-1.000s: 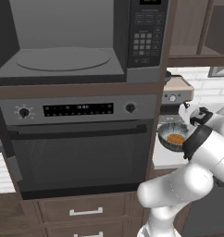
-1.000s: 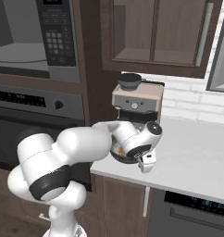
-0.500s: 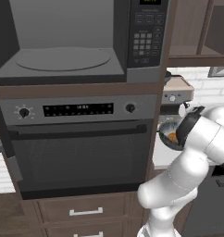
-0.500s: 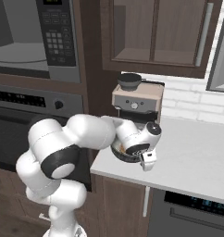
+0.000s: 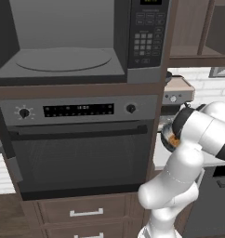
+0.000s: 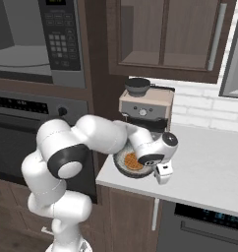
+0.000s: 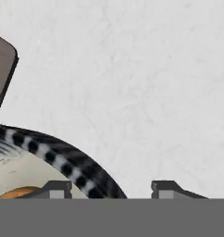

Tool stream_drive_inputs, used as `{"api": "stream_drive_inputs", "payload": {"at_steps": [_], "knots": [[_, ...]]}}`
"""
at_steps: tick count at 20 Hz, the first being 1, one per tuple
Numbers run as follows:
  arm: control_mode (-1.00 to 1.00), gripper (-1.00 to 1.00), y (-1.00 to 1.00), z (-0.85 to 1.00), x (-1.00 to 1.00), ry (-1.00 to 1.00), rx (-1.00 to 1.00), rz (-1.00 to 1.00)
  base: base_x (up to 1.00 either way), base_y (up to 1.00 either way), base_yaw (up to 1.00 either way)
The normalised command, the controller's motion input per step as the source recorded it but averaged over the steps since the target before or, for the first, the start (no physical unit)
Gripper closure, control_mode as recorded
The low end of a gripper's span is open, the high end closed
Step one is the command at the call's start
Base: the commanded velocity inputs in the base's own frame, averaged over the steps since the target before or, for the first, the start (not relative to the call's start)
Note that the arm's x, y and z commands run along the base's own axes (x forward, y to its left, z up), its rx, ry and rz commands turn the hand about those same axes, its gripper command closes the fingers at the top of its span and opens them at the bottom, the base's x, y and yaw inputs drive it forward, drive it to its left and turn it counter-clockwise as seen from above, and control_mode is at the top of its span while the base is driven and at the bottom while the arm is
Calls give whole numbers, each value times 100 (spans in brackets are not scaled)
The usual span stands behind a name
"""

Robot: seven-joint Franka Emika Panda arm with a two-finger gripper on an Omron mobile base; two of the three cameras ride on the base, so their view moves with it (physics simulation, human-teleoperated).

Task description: Open the microwave, place the bowl with waffle inside the microwave, then close the microwave door and turn it on.

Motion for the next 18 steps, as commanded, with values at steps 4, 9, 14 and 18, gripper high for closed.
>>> {"api": "stream_drive_inputs", "payload": {"at_steps": [4, 9, 14, 18], "knots": [[-100, 100, 22, -32, 0, 1, -13, 0, 0, 0, 0], [-100, 100, 28, -38, -5, 1, -16, 0, 0, 0, 0], [-100, 100, 11, -13, -16, 0, -4, 0, 0, 0, 0], [-100, 100, -4, 26, -31, -1, 27, 0, 0, 0, 0]]}}
